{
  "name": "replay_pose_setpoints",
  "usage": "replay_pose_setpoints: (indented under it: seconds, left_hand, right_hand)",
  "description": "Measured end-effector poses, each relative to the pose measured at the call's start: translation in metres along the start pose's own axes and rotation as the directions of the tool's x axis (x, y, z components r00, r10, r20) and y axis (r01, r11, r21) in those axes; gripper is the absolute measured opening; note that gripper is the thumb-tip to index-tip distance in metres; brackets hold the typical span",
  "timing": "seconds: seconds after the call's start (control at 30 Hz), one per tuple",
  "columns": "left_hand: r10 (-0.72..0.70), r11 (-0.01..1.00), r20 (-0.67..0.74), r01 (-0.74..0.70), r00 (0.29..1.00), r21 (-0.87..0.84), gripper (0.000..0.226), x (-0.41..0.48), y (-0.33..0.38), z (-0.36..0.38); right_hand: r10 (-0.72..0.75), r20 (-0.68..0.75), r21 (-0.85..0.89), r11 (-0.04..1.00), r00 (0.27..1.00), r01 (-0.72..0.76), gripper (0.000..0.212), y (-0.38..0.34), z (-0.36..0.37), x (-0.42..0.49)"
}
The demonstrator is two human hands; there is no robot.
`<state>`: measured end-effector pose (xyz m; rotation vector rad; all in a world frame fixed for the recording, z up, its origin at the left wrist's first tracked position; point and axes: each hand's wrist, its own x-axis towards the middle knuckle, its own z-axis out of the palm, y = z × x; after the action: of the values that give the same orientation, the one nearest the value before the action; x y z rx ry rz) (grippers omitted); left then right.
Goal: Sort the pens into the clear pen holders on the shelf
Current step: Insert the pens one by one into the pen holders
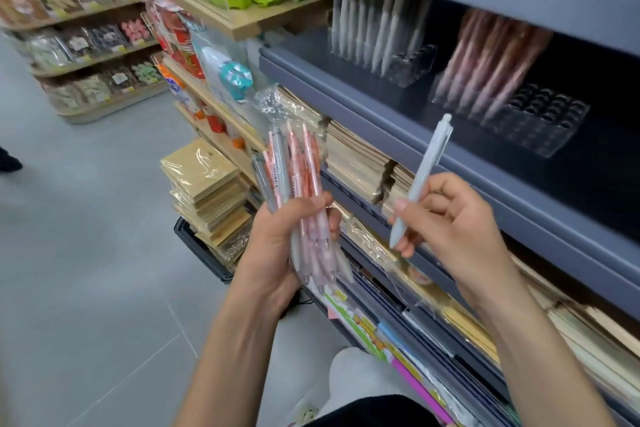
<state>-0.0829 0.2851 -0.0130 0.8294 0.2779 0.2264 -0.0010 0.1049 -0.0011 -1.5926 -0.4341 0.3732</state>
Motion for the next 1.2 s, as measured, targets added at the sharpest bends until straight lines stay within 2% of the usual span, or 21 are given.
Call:
replay_pose_setpoints:
  seconds: [0.13,0.33,0.43,0.6,0.7,0.77,0.87,1.1,1.2]
  left_hand:
    - [0.02,1.0,0.019,-0.021,1.0,0.002,0.031,0.033,0.02,-0.01]
    - [-0.029,0.999,0.038,0.028,0.999,0.029,0.034,0.097,0.053,-0.028]
    - [-0.067,0.996,0.072,0.062,0.995,0.069,0.043,0.128,0.071,-0.031]
    - [-0.132,0.989,0.16,0.121,0.978,0.08,0.041,0.17,0.085,-0.026]
    - [-0.178,0.978,0.19,0.153,0.965,0.14,0.04,0.189,0.085,-0.022]
    - [-0.213,0.97,0.226,0.179,0.951,0.164,0.043,0.198,0.084,-0.02]
    - [-0.27,0.955,0.284,0.22,0.92,0.197,0.047,0.211,0.084,-0.021]
    - [-0.441,0.885,0.376,0.326,0.815,0.332,0.045,0.238,0.101,-0.028]
    - [-0.513,0.845,0.376,0.378,0.772,0.378,0.035,0.246,0.108,-0.028]
  right_hand:
    - [-0.014,-0.059,-0.004,1.0,0.998,0.014,0.015,-0.004,0.015,0.036]
    - [-0.084,-0.156,-0.112,0.991,0.984,0.067,0.028,-0.006,0.036,0.093]
    - [-0.107,-0.22,-0.137,0.988,0.97,0.078,0.026,-0.007,0.046,0.117]
    - [-0.153,-0.332,-0.175,0.98,0.931,0.098,0.014,-0.013,0.05,0.138]
    - [-0.14,-0.444,-0.106,0.989,0.885,0.104,0.018,-0.013,0.046,0.148]
    - [-0.147,-0.519,-0.069,0.989,0.842,0.13,0.012,-0.013,0.044,0.154]
    - [-0.187,-0.621,-0.101,0.982,0.761,0.158,0.018,-0.013,0.042,0.158]
    - [-0.177,-0.77,-0.118,0.984,0.613,0.137,0.011,-0.015,0.058,0.17]
    - [-0.173,-0.811,-0.124,0.984,0.559,0.125,0.008,-0.017,0.064,0.176]
